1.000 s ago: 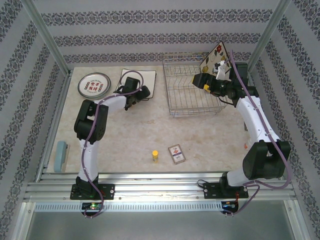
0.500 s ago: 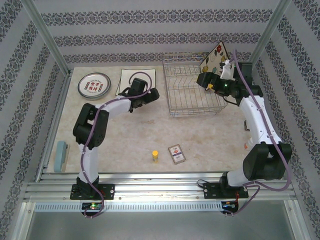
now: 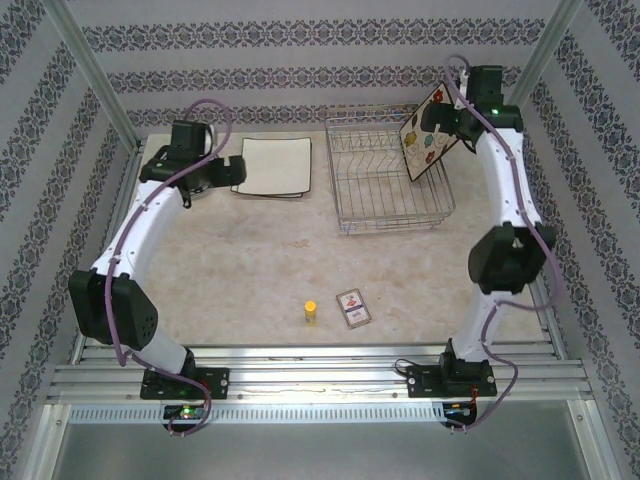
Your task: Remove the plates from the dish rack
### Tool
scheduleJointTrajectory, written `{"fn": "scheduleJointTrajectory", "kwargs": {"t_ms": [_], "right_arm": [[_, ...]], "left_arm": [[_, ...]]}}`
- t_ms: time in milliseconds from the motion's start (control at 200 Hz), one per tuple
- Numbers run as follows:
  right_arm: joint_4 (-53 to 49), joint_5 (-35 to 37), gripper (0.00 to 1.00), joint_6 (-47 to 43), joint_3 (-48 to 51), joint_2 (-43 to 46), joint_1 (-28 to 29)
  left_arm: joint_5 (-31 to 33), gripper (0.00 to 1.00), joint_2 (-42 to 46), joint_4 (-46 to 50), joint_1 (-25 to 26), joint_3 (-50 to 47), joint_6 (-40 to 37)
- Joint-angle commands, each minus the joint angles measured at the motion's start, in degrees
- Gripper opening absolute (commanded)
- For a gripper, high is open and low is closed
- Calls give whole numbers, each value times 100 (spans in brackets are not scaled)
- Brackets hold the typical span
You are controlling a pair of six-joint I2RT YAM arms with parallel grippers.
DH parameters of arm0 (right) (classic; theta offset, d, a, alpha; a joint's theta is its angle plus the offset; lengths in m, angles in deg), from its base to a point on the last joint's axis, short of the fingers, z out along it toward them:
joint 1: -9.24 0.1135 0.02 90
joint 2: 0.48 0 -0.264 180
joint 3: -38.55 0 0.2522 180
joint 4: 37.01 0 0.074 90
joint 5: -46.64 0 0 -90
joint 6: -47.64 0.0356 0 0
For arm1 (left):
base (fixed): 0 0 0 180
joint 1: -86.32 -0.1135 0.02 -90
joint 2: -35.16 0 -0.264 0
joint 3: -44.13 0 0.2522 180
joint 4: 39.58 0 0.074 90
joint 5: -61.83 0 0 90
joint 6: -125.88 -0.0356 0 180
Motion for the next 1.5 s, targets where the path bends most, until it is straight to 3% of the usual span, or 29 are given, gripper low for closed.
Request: {"fn": "scheduleJointTrajectory", "kwargs": {"t_ms": [0,130,225,380,505,605,934,1084,1139,1414,1494], "right_arm": [[-792,603,98,-464,-1247,-828,-120],[-1366,568,97,-579,-2994,-1945,-233],[-1456,397,94,-524,-3613,-2401,-308],[-1130,-171,87,-424,-3301,-2512,-363],[-1015,-428,76,-382,-3246,-2632,-365],[-920,-457,61,-361,-3210,-2655,-357],[-873,-474,39,-250,-3193,-2716,-311],[-801,-421,27,-210,-3190,-2743,-226],[-785,-410,18,-189,-3181,-2757,-195],[-674,-373,0,-119,-3014,-2753,-62],[-613,-326,0,-82,-2929,-2709,-18]], "left_arm": [[-246,99,69,760,-233,-104,-623],[-259,99,-151,854,-402,-2,-758],[-362,99,-286,719,-474,-6,-760],[-426,99,-489,626,-510,82,-773],[-442,99,-604,595,-510,197,-826],[-442,99,-664,562,-519,234,-849],[-469,99,-577,442,-528,40,-843],[-455,99,-456,384,-545,-98,-830],[-443,99,-425,393,-548,-133,-828],[-429,99,-318,366,-575,-240,-830],[-429,99,-302,344,-572,-259,-827]]}}
